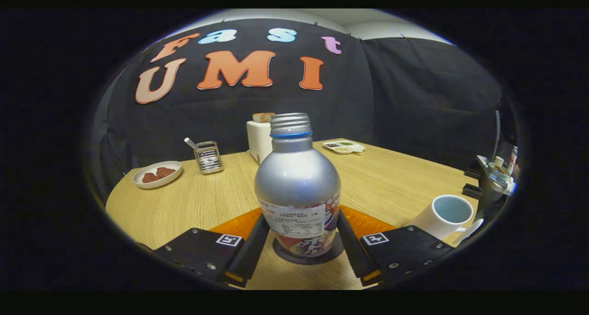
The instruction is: Take the bottle from table, then pour the juice into the cup, finally place the bottle on the coaster
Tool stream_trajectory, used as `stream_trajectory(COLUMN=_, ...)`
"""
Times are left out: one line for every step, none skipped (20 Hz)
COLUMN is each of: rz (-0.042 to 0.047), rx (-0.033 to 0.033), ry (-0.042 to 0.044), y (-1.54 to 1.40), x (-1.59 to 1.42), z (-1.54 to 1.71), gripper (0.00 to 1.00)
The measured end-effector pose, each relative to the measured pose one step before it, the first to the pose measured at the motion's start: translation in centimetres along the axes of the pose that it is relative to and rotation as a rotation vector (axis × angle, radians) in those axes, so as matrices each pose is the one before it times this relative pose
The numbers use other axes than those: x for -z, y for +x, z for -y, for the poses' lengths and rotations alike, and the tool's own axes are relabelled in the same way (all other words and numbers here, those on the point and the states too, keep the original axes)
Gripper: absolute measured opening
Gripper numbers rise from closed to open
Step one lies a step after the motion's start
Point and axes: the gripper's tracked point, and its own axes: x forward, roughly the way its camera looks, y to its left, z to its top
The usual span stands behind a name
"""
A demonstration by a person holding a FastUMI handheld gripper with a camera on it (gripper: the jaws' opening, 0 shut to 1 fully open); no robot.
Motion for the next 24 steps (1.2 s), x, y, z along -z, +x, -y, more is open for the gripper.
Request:
stream_trajectory(rz=0.00182, rx=0.00150, ry=0.00128, y=-0.151, x=-0.064, z=0.013, gripper=0.80)
stream_trajectory(rz=0.00687, rx=-0.00085, ry=-0.00217, y=0.001, x=0.016, z=-0.002, gripper=0.81)
stream_trajectory(rz=0.00572, rx=-0.00447, ry=-0.00348, y=-0.463, x=-0.192, z=-0.107, gripper=0.83)
stream_trajectory(rz=0.00417, rx=-0.01073, ry=-0.00052, y=0.041, x=-0.076, z=-0.149, gripper=0.85)
stream_trajectory(rz=0.00061, rx=-0.01426, ry=0.00181, y=-0.133, x=-0.145, z=-0.291, gripper=0.88)
stream_trajectory(rz=-0.00146, rx=-0.01316, ry=0.00089, y=-0.172, x=0.057, z=-0.194, gripper=0.89)
stream_trajectory(rz=-0.00029, rx=-0.01063, ry=-0.00286, y=-0.224, x=0.033, z=-0.139, gripper=0.89)
stream_trajectory(rz=0.00102, rx=-0.00917, ry=-0.00578, y=-0.304, x=-0.057, z=-0.039, gripper=0.90)
stream_trajectory(rz=0.00663, rx=-0.00436, ry=-0.00334, y=-0.409, x=-0.227, z=0.024, gripper=0.90)
stream_trajectory(rz=0.00834, rx=-0.00808, ry=0.00270, y=-0.513, x=-0.245, z=0.108, gripper=0.89)
stream_trajectory(rz=0.01094, rx=-0.00887, ry=0.00913, y=-0.510, x=-0.451, z=-0.052, gripper=0.90)
stream_trajectory(rz=0.01271, rx=-0.00827, ry=0.00934, y=-0.535, x=-0.346, z=0.194, gripper=0.90)
stream_trajectory(rz=0.01277, rx=-0.00968, ry=0.00417, y=-0.737, x=-0.492, z=0.016, gripper=0.90)
stream_trajectory(rz=0.01304, rx=-0.00266, ry=0.00068, y=-0.511, x=-0.343, z=0.244, gripper=0.90)
stream_trajectory(rz=0.01354, rx=-0.00420, ry=-0.00060, y=-0.689, x=-0.395, z=0.170, gripper=0.90)
stream_trajectory(rz=0.01348, rx=-0.00649, ry=0.00304, y=-0.738, x=-0.408, z=0.241, gripper=0.90)
stream_trajectory(rz=0.01588, rx=-0.00891, ry=0.00398, y=-0.753, x=-0.637, z=0.142, gripper=0.90)
stream_trajectory(rz=0.01305, rx=-0.00580, ry=0.00077, y=-0.745, x=-0.595, z=0.174, gripper=0.90)
stream_trajectory(rz=0.01101, rx=-0.00226, ry=-0.00379, y=-0.779, x=-0.539, z=0.173, gripper=0.90)
stream_trajectory(rz=0.01333, rx=-0.00154, ry=-0.00819, y=-0.706, x=-0.489, z=0.120, gripper=0.90)
stream_trajectory(rz=0.01054, rx=-0.00837, ry=-0.01105, y=-0.771, x=-0.486, z=-0.018, gripper=0.92)
stream_trajectory(rz=0.01356, rx=-0.01212, ry=-0.00917, y=-0.898, x=-0.575, z=-0.156, gripper=0.93)
stream_trajectory(rz=0.01650, rx=-0.02045, ry=-0.00851, y=-0.868, x=-0.647, z=-0.481, gripper=0.96)
stream_trajectory(rz=0.01127, rx=-0.02299, ry=-0.00923, y=-0.836, x=-0.568, z=-0.596, gripper=0.97)
